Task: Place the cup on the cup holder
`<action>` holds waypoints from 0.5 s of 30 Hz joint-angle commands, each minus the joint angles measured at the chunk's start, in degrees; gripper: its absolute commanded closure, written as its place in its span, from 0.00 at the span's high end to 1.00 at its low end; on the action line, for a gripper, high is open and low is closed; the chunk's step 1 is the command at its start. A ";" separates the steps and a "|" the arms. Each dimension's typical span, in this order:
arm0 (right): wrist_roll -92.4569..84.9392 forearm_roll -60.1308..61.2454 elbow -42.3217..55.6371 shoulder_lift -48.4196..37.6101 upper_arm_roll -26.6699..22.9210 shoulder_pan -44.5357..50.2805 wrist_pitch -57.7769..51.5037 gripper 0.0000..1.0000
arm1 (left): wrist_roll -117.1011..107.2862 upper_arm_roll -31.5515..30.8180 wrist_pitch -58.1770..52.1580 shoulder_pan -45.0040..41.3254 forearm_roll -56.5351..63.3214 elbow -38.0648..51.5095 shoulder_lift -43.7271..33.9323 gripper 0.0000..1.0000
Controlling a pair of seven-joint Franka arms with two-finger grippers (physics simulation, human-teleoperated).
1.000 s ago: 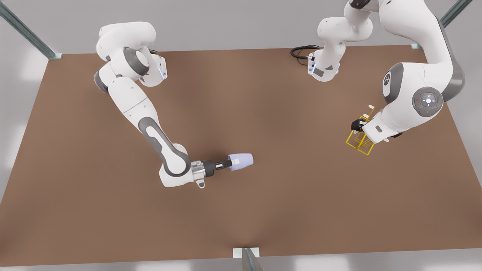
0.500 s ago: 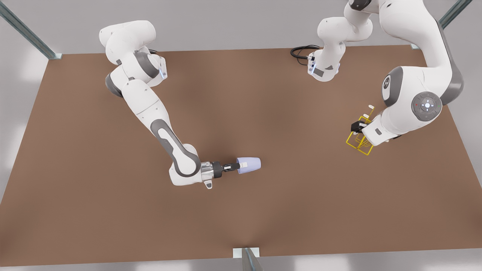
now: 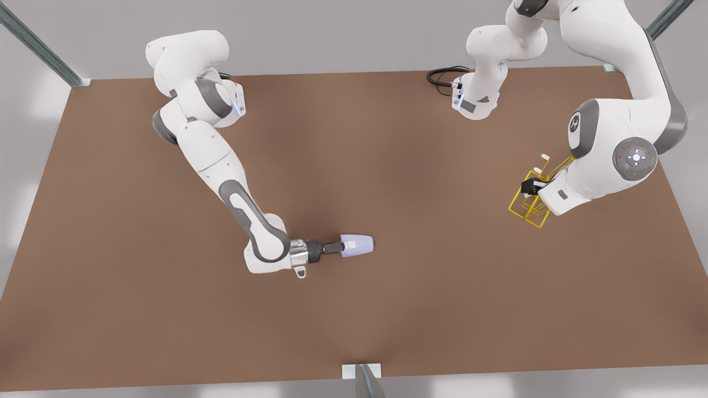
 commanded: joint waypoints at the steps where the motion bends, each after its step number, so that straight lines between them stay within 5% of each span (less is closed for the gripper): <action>1: -1.93 -0.35 -0.65 -0.15 0.02 -0.38 -0.45 1.00 | 0.03 0.02 -0.13 0.01 0.03 0.03 -0.06 1.00; 8: -1.84 -4.56 -4.87 -1.73 0.02 -5.99 -7.39 1.00 | -0.06 -0.07 -0.05 0.01 0.03 0.03 -0.06 1.00; 15: 8.42 -19.15 -5.14 -10.87 0.20 -18.39 -27.95 1.00 | 2.92 -0.33 1.97 -7.55 -0.15 0.29 0.99 1.00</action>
